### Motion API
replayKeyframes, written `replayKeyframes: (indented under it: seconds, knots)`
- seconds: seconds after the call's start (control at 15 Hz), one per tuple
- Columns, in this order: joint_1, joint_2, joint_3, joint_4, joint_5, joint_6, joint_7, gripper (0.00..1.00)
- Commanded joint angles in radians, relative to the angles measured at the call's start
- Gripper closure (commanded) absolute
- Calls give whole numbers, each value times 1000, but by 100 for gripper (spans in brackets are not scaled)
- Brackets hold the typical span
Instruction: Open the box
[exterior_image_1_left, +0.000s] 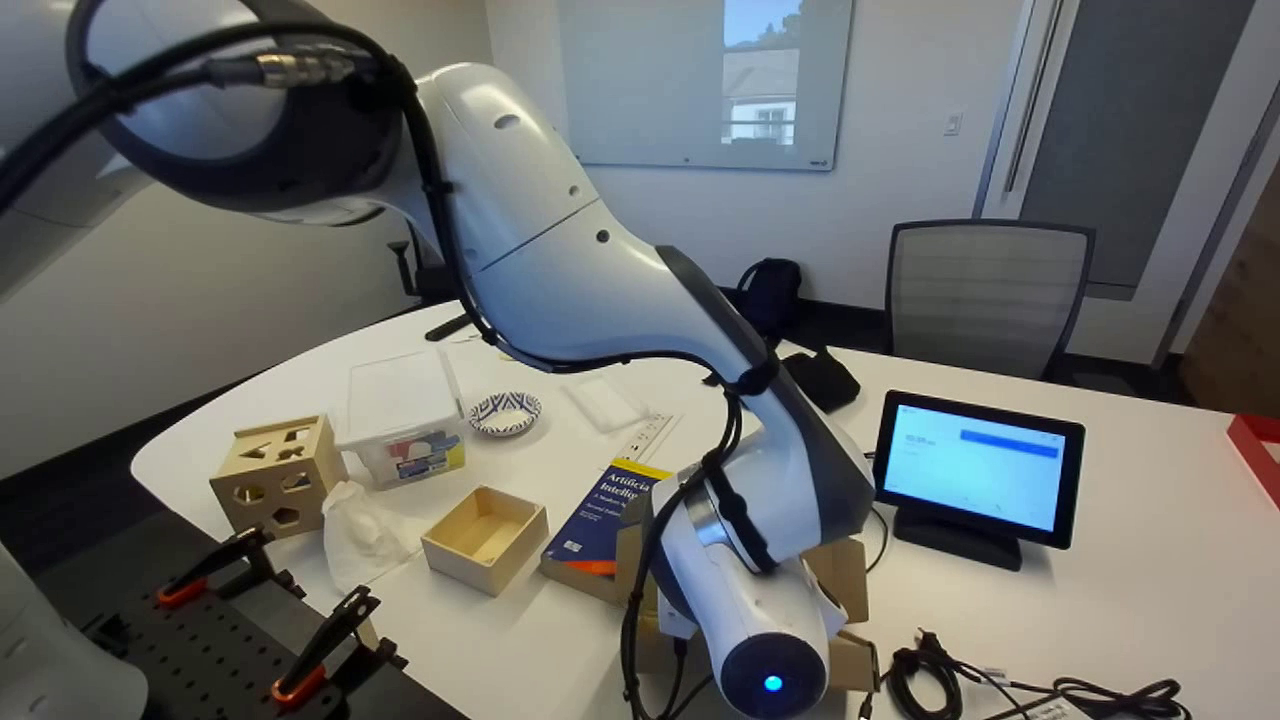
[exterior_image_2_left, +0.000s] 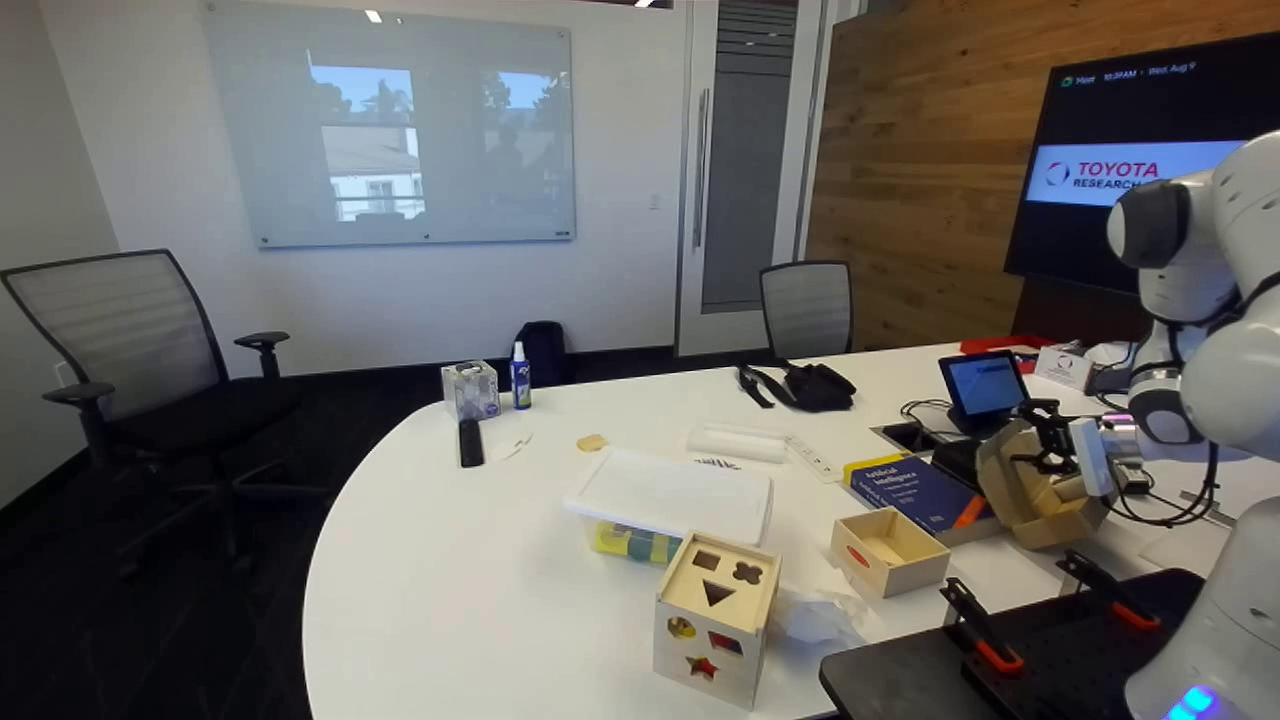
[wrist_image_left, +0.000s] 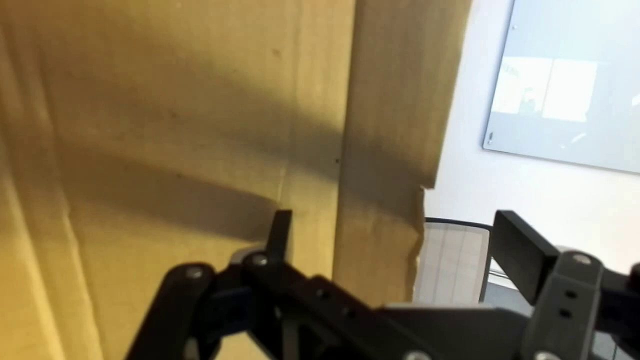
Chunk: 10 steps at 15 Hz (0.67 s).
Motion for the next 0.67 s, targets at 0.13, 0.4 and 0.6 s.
replayKeyframes:
  seconds: [0.13, 0.4, 0.6]
  knots:
    - [-4, 40, 6, 62, -3, -27, 17, 0]
    - [-18, 37, 6, 58, 5, -40, 6, 0]
    - [-36, 33, 1, 45, 7, -46, 4, 0]
